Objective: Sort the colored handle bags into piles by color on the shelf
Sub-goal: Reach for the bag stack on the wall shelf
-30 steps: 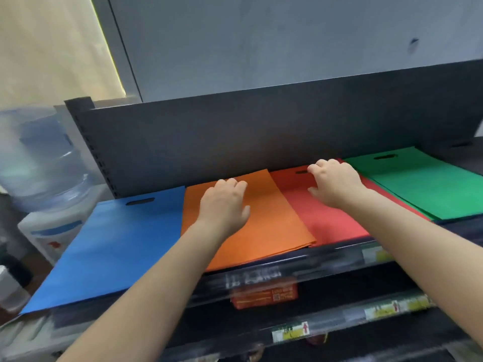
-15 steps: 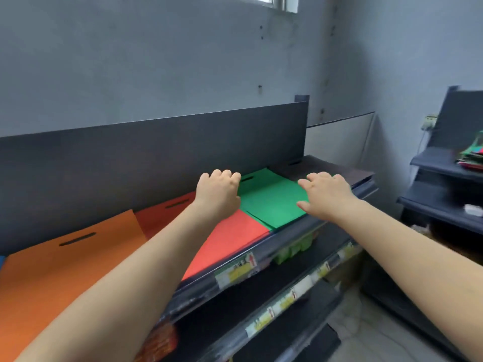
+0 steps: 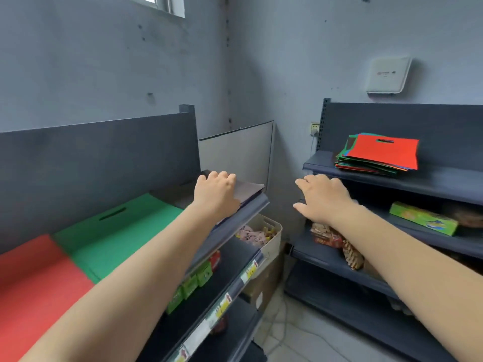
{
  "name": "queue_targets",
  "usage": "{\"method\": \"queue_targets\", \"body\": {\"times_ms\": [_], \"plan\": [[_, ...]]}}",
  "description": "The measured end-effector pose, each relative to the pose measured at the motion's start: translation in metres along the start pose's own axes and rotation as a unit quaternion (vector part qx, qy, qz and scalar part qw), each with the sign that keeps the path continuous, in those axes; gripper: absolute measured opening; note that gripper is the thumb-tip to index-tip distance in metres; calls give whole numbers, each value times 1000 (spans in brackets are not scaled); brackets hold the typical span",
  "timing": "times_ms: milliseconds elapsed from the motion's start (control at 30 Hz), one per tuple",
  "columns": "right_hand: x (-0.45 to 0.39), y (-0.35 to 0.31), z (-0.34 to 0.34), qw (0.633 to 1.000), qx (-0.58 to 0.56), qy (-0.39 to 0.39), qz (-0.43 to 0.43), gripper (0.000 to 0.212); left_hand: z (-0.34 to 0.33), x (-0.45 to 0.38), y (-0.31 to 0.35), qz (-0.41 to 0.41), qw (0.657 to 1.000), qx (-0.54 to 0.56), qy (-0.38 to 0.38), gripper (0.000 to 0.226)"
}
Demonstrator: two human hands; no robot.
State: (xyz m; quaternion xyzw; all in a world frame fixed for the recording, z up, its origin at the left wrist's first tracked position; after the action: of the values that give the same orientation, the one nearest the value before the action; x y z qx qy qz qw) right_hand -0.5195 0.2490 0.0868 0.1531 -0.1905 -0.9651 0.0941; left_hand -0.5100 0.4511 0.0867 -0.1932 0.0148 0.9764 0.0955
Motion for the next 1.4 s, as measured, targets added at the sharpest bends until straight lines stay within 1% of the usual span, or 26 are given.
{"method": "queue_targets", "body": {"times_ms": [267,433,633,800,967,1133,1400], "plan": [[-51,101,-70,996,20,-47,-77,61,-62,-123,91,-94,995,31,-21,46],[-96,167,-107,989,24,-66,-131,58,-93,-207,144,-149,987,52,-30,51],[-140,236,-153,979,12,-79,-185,55,-128,-299,194,-199,978,61,-23,51],[-161,290,-196,971,4,-101,-217,56,-161,-355,241,-218,972,81,-28,49],[-183,342,-245,968,-4,-120,-220,54,-193,-399,295,-238,967,85,-39,51],[-202,397,-292,967,-31,-129,-218,53,-221,-439,341,-217,967,123,-53,47],[-224,470,-354,955,-63,-133,-259,50,-270,-498,392,-205,962,168,-62,47]]}}
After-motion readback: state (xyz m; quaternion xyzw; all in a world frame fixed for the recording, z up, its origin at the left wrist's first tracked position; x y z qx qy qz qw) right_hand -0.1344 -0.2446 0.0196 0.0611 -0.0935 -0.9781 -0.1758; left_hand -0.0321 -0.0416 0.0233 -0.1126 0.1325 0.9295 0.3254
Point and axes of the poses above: each hand's wrist, its own x-axis away from the middle knuckle, its own z-axis out of the back of the hand, y = z × x, the point moved 5 cm from there along -x, towards the middle knuckle, and after that the axes turned 8 degrees about x, right-handed, at the moved point
